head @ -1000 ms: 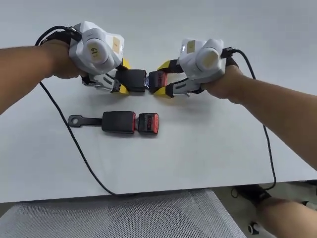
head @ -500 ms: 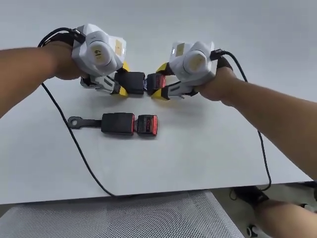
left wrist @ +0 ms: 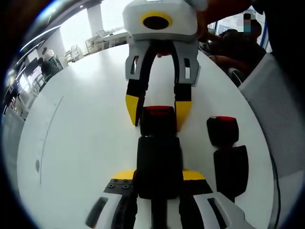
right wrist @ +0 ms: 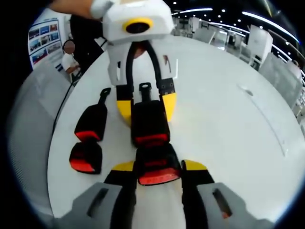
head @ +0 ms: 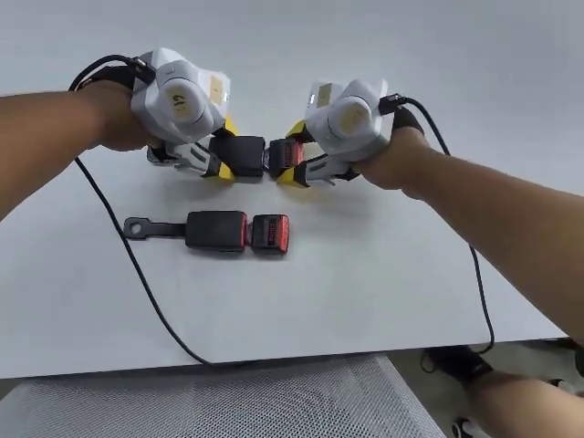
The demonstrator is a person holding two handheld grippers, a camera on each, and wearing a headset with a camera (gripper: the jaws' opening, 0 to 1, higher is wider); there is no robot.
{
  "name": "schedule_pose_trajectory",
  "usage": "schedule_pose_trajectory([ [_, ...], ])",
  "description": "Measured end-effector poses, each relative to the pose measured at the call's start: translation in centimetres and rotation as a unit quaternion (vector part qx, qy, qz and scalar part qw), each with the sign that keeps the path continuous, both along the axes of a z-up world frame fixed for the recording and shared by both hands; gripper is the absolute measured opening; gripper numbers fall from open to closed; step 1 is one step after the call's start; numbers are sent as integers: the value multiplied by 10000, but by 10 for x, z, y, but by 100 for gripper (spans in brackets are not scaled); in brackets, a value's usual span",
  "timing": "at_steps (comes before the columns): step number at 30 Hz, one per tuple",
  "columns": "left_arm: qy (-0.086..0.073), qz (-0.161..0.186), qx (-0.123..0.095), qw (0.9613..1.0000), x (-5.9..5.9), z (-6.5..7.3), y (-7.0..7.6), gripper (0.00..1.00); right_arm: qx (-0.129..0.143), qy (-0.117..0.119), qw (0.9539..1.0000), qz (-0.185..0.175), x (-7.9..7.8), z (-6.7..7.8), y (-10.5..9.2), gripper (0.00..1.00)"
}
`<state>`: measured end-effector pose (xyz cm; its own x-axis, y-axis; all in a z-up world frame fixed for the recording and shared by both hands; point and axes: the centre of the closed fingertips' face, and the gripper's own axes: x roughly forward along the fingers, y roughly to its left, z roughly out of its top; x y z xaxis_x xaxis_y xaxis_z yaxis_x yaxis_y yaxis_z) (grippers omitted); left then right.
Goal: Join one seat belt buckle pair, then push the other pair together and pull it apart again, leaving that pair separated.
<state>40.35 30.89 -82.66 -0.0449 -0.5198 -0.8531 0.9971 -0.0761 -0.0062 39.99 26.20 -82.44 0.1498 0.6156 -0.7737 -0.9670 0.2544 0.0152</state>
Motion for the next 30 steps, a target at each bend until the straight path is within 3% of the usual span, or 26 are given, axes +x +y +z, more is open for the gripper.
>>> schedule_pose_trajectory([
  [21,26,115,-45,9999,-1,-1,-1,34,26,-7,9999,-151,0,-1,-2,36],
  [30,53,163,-82,9998,0,0,1,34,142,-48,9997,-182,1,-2,-17,37],
])
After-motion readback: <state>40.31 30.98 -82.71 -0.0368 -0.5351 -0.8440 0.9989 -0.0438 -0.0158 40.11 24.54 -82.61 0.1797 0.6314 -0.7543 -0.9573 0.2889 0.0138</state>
